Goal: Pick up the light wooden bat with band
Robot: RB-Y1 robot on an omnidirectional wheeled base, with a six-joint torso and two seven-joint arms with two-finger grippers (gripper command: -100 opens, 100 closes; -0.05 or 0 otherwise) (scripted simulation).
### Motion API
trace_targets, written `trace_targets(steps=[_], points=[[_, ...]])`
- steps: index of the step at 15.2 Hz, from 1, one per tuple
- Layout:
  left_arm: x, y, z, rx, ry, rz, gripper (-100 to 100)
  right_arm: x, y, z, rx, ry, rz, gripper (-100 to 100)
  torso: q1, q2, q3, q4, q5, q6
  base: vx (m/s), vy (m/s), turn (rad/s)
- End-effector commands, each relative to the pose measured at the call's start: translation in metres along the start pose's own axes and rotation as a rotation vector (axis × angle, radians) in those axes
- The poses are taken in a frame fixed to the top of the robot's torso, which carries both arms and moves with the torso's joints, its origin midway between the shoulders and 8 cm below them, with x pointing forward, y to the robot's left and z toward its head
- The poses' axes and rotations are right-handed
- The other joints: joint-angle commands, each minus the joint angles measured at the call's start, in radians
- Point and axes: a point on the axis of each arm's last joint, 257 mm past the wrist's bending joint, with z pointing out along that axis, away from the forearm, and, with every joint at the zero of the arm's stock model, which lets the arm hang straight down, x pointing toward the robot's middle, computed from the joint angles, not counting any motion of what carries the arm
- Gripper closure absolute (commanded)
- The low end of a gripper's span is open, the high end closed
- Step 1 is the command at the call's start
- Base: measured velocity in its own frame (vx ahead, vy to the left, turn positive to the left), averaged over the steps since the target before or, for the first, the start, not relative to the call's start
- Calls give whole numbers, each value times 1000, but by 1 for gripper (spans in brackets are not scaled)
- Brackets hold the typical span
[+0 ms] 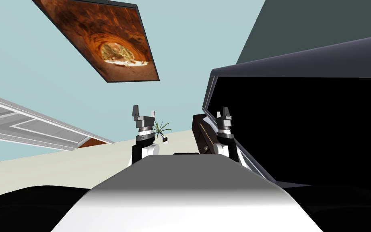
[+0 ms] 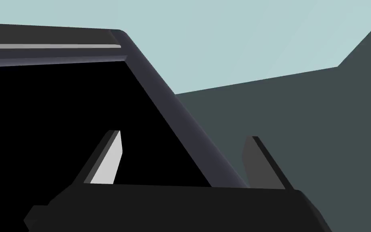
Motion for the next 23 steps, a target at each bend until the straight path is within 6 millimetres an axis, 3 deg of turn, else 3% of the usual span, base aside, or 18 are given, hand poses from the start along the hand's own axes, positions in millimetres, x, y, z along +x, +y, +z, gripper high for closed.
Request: trace_targets(steps=[1, 12, 21, 23], points=[[0, 0, 0, 0, 0, 0, 0, 1, -6, -1, 18, 25, -11, -100, 0, 0, 0, 0, 0, 0, 12, 3, -6], [0, 0, 0, 0, 0, 0, 0, -18, -82, -18, 263, 79, -15, -100, 1, -6, -3, -1, 0, 0, 67, 19, -24], [0, 0, 0, 0, 0, 0, 0, -59, -160, -55, 539, 19, 32, -100, 1, -8, -4, -2, 0, 0, 93, 27, -31], [0, 0, 0, 0, 0, 0, 0, -59, -165, -59, 562, 16, 31, -100, 2, -8, -5, -2, 0, 0, 80, 29, -22]])
